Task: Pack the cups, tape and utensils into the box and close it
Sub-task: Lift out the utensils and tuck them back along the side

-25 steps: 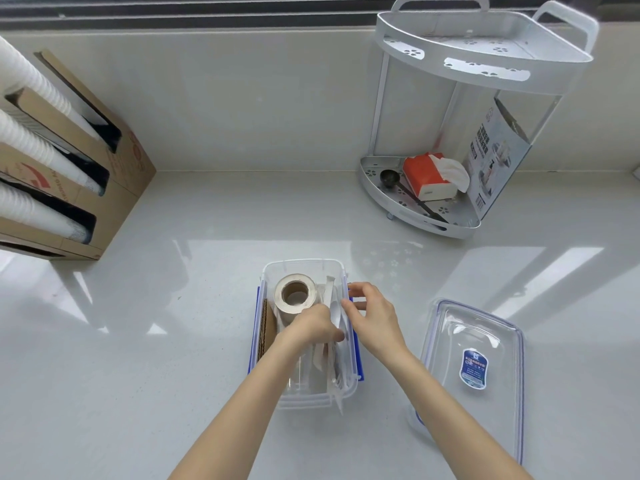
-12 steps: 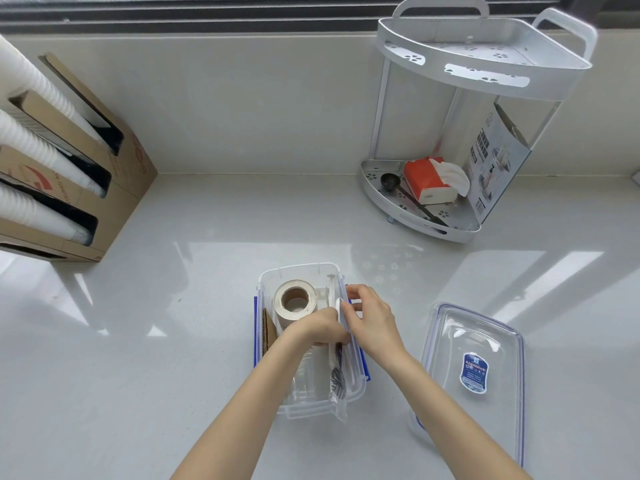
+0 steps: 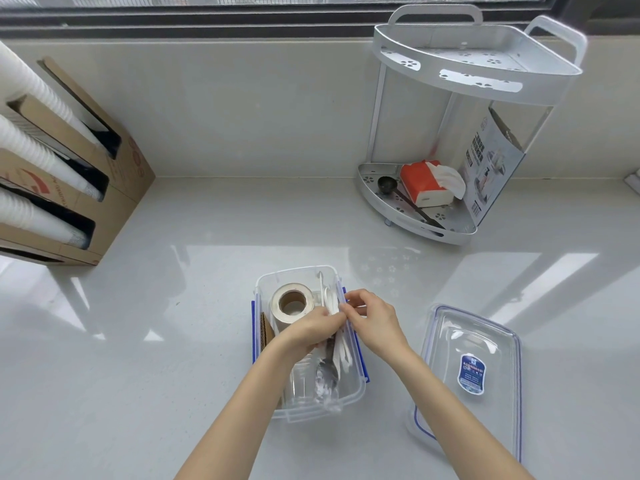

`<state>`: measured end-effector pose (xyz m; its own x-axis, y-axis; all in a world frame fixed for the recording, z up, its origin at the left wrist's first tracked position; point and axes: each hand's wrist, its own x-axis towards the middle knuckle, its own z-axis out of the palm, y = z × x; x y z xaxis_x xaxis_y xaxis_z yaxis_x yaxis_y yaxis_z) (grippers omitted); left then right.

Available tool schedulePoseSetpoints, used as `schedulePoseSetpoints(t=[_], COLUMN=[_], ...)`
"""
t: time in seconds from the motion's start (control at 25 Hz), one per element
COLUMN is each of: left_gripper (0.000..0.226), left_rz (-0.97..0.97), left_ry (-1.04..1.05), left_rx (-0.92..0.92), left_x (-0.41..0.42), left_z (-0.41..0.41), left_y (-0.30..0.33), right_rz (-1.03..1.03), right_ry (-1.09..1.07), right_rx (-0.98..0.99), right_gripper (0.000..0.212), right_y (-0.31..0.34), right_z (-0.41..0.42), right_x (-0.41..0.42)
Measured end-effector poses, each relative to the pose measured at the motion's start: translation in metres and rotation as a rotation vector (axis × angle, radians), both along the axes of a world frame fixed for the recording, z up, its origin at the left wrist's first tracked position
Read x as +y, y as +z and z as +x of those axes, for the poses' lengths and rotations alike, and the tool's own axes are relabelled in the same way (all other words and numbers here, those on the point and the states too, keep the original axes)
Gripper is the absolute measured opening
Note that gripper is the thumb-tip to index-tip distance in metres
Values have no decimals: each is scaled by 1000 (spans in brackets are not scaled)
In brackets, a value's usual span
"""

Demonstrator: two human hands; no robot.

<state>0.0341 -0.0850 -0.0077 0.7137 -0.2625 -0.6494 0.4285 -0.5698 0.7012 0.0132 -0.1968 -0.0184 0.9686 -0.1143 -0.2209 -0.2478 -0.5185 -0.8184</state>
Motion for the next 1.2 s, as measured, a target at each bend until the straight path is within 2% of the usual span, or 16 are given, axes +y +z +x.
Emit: schedulePoseSetpoints(t=[0.2,0.28,0.36,0.44,0.56,0.68,0.8,0.92,1.04,1.12,1.2], left_gripper=[26,26,27,28,21,18,17,14,16,15,18], left_rz=[-120,-200,-337,-448,-646,-771,-772,-801,-820,-795,-772], left_ry=[124,189,292,401,545,665,681,766,856,817,708], left_rx=[7,-27,-42,-58,2,42,20,3,-99,-183,-215], left_x=[10,17,22,25,30,34,34,35,42,50,56], left_z=[-2,-3,-4,-5,-4,-3,-7,-8,-7,-10,-16], left_y=[7,9,18,28,34,37,35,30,30,31,31], right_rz=[3,-21,-18,-44,-140,-245,-221,-83,52,195,397], right_ry=[44,24,56,204,423,470,432,346,198,61,-83], right_rx=[-14,-192,-466,-678,-820,-848,-877,-878,-834,-794,-673], right_gripper=[31,28,21,18,27,38,33,19,10,12,17], right_y=[6,10,15,18,18,15,10,11,21,30,38], right_z=[-2,-7,-16,-29,-44,-46,-45,-45,-43,-39,-33], right_x=[-2,-2,1,7,19,25,28,28,25,23,24])
